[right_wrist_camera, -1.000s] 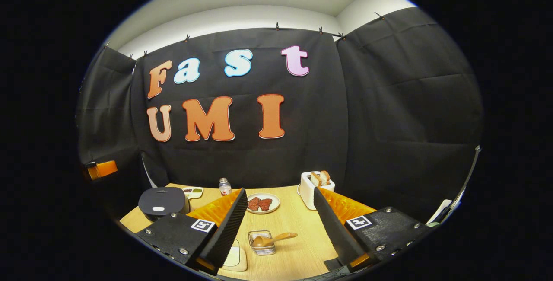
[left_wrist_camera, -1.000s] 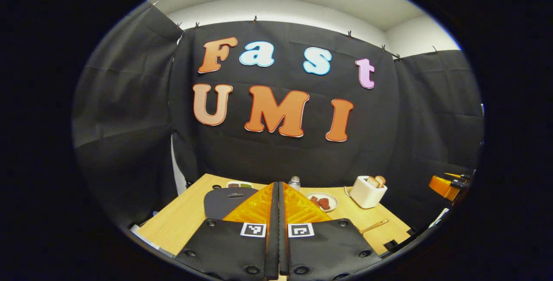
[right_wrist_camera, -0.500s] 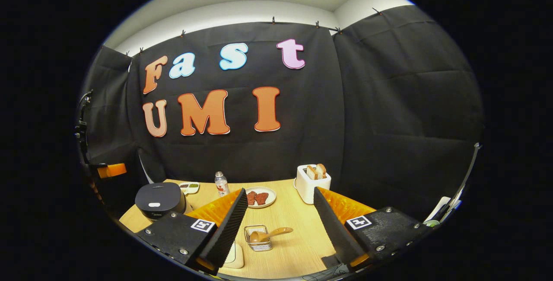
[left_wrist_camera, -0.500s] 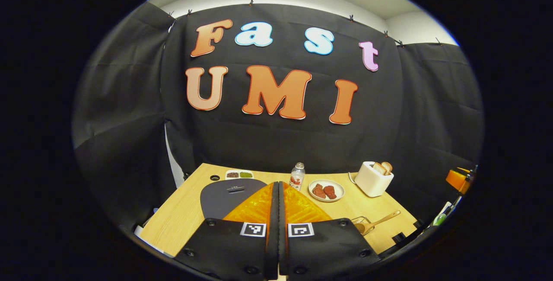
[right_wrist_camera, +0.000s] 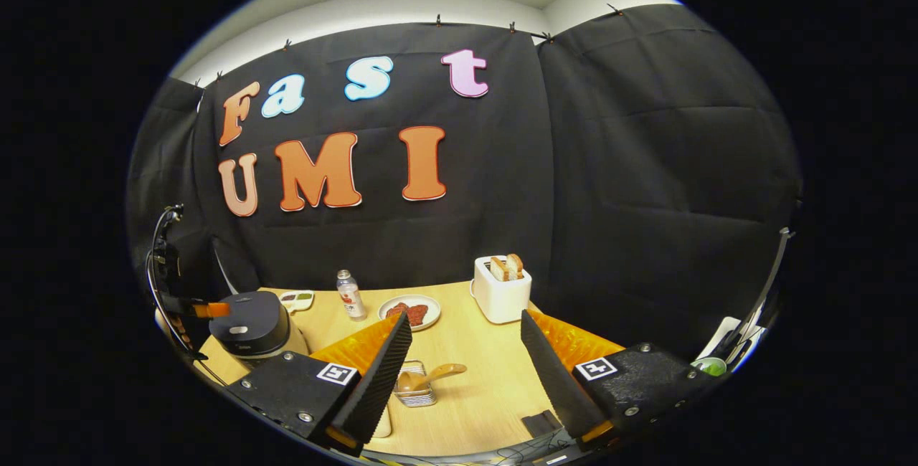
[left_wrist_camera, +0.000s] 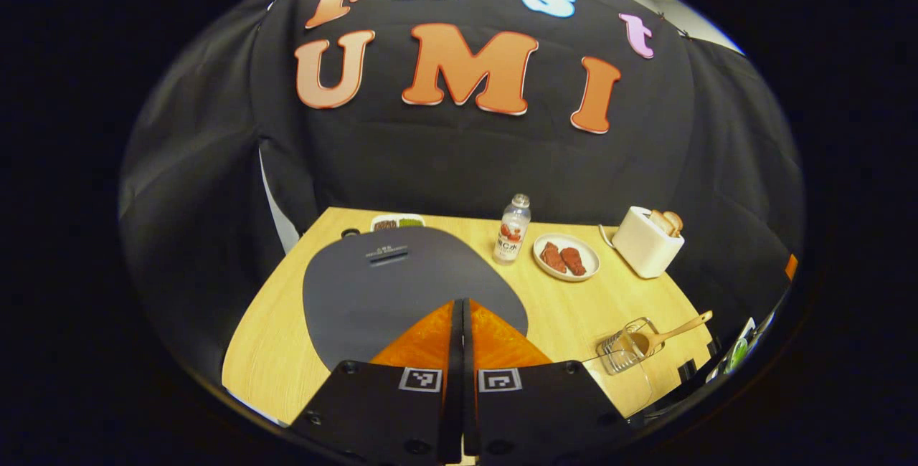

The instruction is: Close the left gripper, press the button to open the rice cooker; take a wooden spoon from the chopstick holder with the right hand, scoop a spoonful of rice and pour it into the rice cooker, then put the wooden spoon back into the chopstick holder.

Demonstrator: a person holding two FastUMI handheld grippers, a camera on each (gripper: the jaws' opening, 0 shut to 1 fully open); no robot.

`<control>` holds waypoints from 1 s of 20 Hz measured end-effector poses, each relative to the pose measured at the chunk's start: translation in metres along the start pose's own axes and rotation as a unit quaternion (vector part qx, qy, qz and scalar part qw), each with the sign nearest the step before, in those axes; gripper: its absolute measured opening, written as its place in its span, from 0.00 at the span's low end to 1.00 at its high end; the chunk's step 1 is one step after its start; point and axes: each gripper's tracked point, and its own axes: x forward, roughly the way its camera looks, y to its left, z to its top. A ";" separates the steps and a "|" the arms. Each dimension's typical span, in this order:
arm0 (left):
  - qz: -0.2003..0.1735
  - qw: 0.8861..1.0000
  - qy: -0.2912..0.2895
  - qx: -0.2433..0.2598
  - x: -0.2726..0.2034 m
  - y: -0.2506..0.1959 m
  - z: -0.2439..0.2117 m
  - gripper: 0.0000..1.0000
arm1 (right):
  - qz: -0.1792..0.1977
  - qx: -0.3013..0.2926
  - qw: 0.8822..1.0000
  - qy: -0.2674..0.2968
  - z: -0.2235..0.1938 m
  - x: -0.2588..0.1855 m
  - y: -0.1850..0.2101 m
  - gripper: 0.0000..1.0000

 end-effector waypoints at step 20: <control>0.030 0.999 -0.018 -0.006 -0.015 0.002 0.008 0.05 | 0.004 0.020 1.000 0.015 -0.014 0.004 -0.004 0.95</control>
